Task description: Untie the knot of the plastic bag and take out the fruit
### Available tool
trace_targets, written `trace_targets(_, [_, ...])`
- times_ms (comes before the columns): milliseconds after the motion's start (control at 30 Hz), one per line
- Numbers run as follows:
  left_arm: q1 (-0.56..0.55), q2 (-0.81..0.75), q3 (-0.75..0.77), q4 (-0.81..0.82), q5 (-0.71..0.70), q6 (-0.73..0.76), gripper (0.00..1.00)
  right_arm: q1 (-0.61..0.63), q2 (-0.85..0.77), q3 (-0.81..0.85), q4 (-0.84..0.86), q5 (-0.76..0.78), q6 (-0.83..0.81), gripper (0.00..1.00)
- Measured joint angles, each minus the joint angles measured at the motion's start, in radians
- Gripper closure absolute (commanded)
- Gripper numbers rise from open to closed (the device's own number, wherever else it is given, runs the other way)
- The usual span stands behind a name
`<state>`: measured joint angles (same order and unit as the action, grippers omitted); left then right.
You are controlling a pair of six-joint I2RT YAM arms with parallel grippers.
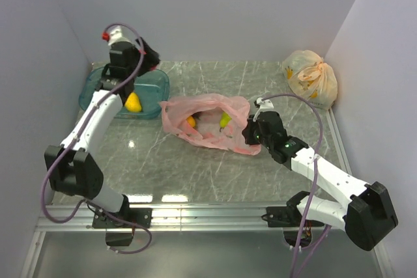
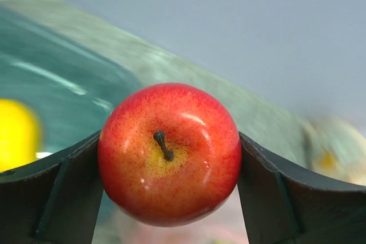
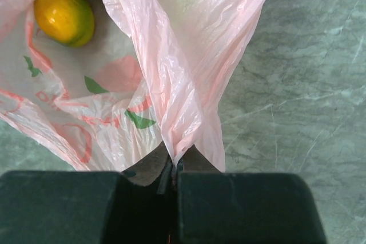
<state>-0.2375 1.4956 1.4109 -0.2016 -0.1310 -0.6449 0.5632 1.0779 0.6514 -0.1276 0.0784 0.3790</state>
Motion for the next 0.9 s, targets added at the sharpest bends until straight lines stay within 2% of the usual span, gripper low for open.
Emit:
trace_targets(200, [0.182, 0.205, 0.057, -0.031, -0.089, -0.039, 0.49, 0.0, 0.0, -0.007, -0.008, -0.019, -0.004, 1.0])
trace_targets(300, [0.235, 0.32, 0.058, -0.057, -0.132, -0.048, 0.32, 0.0, 0.0, -0.007, -0.008, -0.026, -0.006, 1.0])
trace_targets(333, [0.248, 0.349, 0.055, -0.068, -0.141, -0.048, 0.18, 0.0, 0.0, -0.007, -0.008, -0.029, -0.006, 1.0])
trace_targets(433, [0.271, 0.391, 0.052, -0.093, -0.171, -0.043, 0.01, 0.0, 0.0, -0.007, -0.007, -0.042, -0.006, 1.0])
trace_targets(733, [0.27, 0.378, 0.051, -0.106, -0.248, -0.031, 0.01, 0.0, 0.015, -0.007, -0.008, -0.046, -0.013, 0.96])
trace_targets(900, [0.243, 0.274, 0.001, -0.137, -0.266, -0.03, 0.05, 0.0, 0.016, -0.007, -0.008, -0.036, -0.014, 1.0])
